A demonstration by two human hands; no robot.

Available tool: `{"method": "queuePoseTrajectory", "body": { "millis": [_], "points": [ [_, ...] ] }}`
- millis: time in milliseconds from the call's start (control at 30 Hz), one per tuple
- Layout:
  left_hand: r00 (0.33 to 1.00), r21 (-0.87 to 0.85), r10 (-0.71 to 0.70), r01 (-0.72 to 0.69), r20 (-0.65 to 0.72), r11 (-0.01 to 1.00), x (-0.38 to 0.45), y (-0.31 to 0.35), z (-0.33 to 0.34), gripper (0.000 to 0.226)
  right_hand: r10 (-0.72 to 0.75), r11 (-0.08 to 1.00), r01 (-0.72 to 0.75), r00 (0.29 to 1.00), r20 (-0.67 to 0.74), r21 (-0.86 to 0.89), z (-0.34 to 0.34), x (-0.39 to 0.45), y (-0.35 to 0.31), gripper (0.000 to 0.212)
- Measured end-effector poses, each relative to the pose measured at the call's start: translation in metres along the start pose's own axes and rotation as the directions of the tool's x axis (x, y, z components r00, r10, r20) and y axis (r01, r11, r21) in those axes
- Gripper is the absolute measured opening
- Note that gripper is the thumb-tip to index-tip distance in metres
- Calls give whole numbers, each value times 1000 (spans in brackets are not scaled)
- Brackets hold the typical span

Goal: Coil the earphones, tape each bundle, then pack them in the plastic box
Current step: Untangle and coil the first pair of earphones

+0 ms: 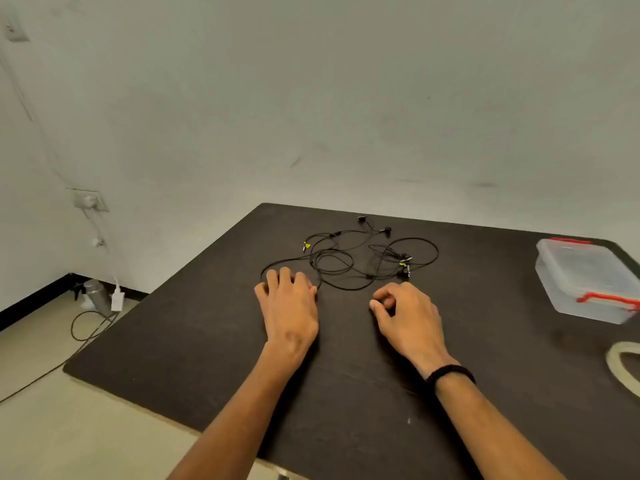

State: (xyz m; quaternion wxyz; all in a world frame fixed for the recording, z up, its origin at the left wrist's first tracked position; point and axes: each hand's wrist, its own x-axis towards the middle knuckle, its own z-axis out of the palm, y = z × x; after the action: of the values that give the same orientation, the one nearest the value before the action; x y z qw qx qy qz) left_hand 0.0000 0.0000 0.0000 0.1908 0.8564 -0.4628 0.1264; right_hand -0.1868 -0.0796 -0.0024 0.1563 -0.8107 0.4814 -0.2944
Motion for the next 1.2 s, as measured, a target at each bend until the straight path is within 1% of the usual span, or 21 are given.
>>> {"method": "queuePoseTrajectory", "body": {
  "millis": [100,167,200,233,300,333,400,433,467,500,533,567,600,667,733,800,867,933,1000,1100,1200],
  "points": [
    [998,-64,34,-37,-47,997,-4,1,1,26,-34,999,34,999,33,-1,-4,-1,-1,13],
    [992,-282,57,-89,-117,955,-9,4,-7,20,-57,995,53,997,51,83,-7,-6,-3,19],
    [989,-435,41,-99,-140,895,-14,8,-11,16,-89,989,80,994,65,120,-8,-8,-4,24],
    [990,-619,-7,-83,-141,781,-18,14,-16,11,-129,979,113,988,86,169,-8,-8,-5,31],
    [994,-891,-112,38,-15,452,-23,28,-23,10,-216,945,161,961,172,284,-8,-9,-11,47],
    [989,-960,-120,115,87,254,-23,37,-27,18,-245,919,160,948,203,360,-9,-9,-16,52],
    [970,-962,-15,239,243,-130,-19,53,-39,28,-256,835,113,946,198,538,-10,-11,-20,52],
    [962,-931,55,273,268,-244,-16,56,-48,31,-237,777,74,954,182,625,-12,-12,-20,48],
    [957,-907,122,290,265,-304,-12,58,-58,34,-218,712,38,961,169,702,-14,-13,-19,43],
    [953,-902,182,291,242,-320,-9,57,-69,37,-205,652,12,965,161,758,-15,-14,-18,35],
    [952,-918,225,268,206,-292,-5,56,-78,38,-203,598,-2,967,154,801,-17,-13,-17,28],
    [956,-954,244,215,162,-210,0,55,-87,38,-208,547,-16,966,155,837,-18,-13,-18,24],
    [964,-987,244,135,111,-85,4,54,-95,37,-214,492,-37,963,162,870,-19,-12,-19,22],
    [975,-969,221,-86,-33,233,14,55,-109,33,-222,356,-112,954,200,928,-21,-10,-23,22],
    [953,-797,233,-291,-193,530,24,56,-120,28,-219,166,-211,945,244,963,-26,-7,-25,16],
    [922,-610,234,-381,-309,695,38,52,-129,22,-188,41,-258,947,261,965,-34,-3,-21,12],
    [905,-493,188,-372,-381,787,54,44,-139,16,-131,21,-252,959,252,968,-41,1,-14,14],
    [894,-406,147,-332,-423,851,74,34,-149,14,-68,78,-230,970,235,970,-46,5,-6,23],
    [883,-357,116,-300,-455,885,93,23,-162,15,-32,138,-208,976,214,968,-48,8,1,33],
    [882,-322,59,-232,-468,918,113,4,-179,15,-23,191,-190,980,198,963,-48,13,10,38],
    [889,-333,-35,-135,-456,933,116,-21,-180,14,2,268,-182,982,188,946,-47,15,16,49]
  ]
}}
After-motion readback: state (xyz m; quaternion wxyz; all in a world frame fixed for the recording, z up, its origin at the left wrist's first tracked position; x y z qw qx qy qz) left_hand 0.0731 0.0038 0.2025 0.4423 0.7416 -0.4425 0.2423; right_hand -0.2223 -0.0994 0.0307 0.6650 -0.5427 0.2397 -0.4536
